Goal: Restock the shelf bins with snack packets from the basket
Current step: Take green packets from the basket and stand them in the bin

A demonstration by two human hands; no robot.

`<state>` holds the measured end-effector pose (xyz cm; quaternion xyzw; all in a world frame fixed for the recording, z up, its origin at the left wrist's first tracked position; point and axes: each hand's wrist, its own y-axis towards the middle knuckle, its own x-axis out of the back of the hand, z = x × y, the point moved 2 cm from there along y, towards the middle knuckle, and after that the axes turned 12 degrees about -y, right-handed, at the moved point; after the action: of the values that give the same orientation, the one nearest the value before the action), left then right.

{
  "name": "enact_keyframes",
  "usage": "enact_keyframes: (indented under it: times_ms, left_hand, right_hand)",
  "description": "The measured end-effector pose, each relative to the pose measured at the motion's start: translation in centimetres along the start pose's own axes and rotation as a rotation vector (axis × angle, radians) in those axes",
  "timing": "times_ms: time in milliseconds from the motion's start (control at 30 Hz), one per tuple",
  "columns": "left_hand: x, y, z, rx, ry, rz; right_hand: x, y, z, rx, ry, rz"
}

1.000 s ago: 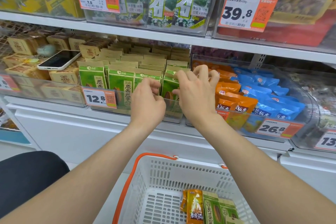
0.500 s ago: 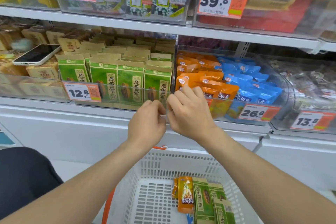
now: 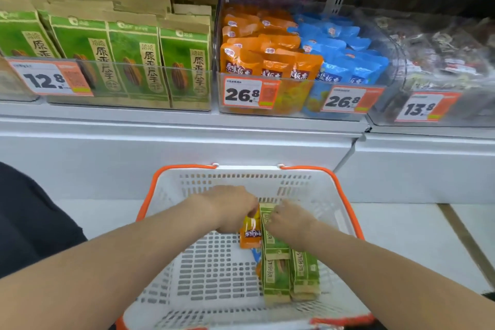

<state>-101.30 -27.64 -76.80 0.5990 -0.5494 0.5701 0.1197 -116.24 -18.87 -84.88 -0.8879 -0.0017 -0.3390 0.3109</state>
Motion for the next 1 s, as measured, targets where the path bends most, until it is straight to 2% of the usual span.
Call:
enact_keyframes:
  times_ms: [100,233,300,433,600,667,767,900,1000]
  left_hand:
    - [-1.4,0.6,-0.5,-0.003,0.082,0.122]
    - [-2.6,1.3,-0.7,0.004,0.132,0.197]
    - [-2.6,1.5,-1.1,-0.01,0.142,0.198]
    - [-2.8,2.2,-1.6,-0.03,0.149,0.199]
    - [-2.8,2.7,-1.6,-0.025,0.1,0.198]
    - [-2.9,2.9,-1.2,-0.019,0.085,0.19]
    - [-2.8,2.7,-0.7,0.0,0.077,0.213]
    - [-2.2,2.0,0.0,0.044,0.073,0.232]
    - [-2.0,1.3,1.0,0.092,-0.013,0.195]
  right_hand:
    - [-2.8,0.4,2.5,0.071,0.07,0.124]
    - [-5.4,0.3,4.9,0.232,-0.03,0.247]
    - [-6.8,0.0,5.8,0.291,-0.08,0.239]
    - [-7.7,-0.2,6.0,0.251,-0.148,0.194]
    - [-6.6,-0.1,4.3,0.182,-0.012,0.173]
    - [-5.8,-0.1,3.4,0.172,0.082,0.176]
    - [-3.8,-0.2,1.6,0.104,0.368,0.175]
    - [-0.8,0.4,-0.6,-0.06,0.814,0.126]
    - [1.0,0.7,-1.7,-0.209,1.051,0.037]
